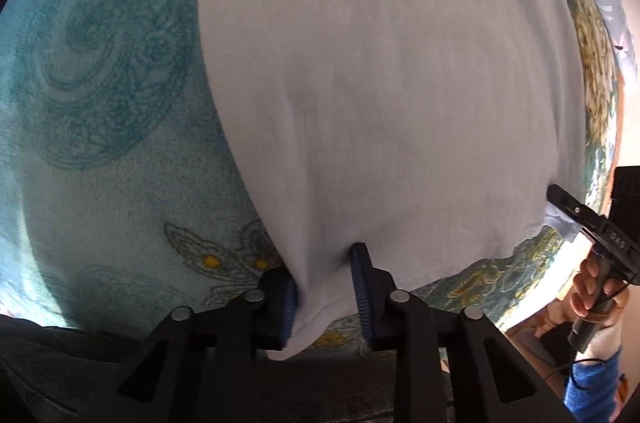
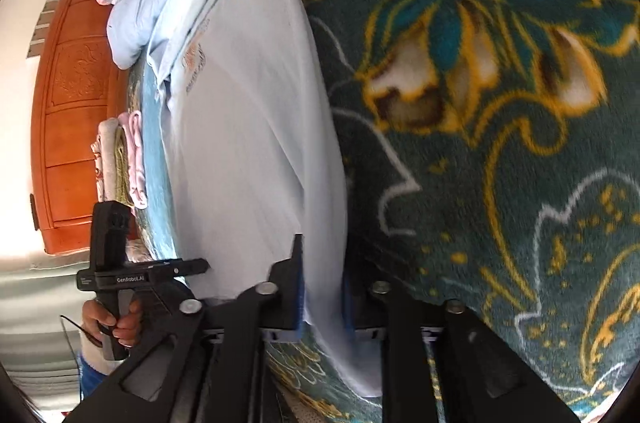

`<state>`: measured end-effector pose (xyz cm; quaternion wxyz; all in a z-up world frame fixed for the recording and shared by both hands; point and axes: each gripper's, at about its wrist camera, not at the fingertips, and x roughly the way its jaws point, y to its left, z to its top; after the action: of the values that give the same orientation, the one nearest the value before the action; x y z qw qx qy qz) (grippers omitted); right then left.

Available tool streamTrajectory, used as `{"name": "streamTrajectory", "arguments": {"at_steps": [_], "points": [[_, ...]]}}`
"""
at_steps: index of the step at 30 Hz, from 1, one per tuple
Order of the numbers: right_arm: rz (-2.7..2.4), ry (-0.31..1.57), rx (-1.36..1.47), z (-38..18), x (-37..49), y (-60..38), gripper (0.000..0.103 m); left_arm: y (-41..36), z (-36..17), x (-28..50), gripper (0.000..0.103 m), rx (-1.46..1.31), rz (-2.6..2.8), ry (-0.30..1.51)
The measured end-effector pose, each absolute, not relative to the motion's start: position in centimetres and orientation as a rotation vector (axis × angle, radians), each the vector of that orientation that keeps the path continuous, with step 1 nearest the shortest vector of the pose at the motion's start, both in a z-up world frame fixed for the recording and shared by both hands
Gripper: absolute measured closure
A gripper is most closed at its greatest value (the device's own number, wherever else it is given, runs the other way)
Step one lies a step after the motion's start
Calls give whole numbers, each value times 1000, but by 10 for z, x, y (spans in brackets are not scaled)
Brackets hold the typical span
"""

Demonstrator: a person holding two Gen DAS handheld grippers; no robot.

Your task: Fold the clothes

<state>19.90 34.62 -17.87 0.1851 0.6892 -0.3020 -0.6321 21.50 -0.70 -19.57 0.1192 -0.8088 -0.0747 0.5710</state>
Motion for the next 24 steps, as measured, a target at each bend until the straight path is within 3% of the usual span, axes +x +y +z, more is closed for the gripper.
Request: {"name": "streamTrajectory", "arguments": {"at_steps": [2, 6, 11, 18, 24], "points": [[-1775, -905, 1884, -172, 202, 347, 98, -10, -187, 216, 98, -2312, 1689, -283], [-1754, -1073, 1663, -145, 201, 358, 99, -35, -145, 215, 98, -2061, 1776, -593], [-1712, -1169, 1388, -94, 192, 369, 99, -74, -79, 231, 98, -1788, 1903, -722], [-1623, -1041, 1286, -46, 228, 363, 100, -109, -53, 294, 98, -1746, 1865, -765], [-1642, -1011, 1336, -43, 224, 362, 100, -116, -49, 260, 98, -1705, 1825, -937]]}}
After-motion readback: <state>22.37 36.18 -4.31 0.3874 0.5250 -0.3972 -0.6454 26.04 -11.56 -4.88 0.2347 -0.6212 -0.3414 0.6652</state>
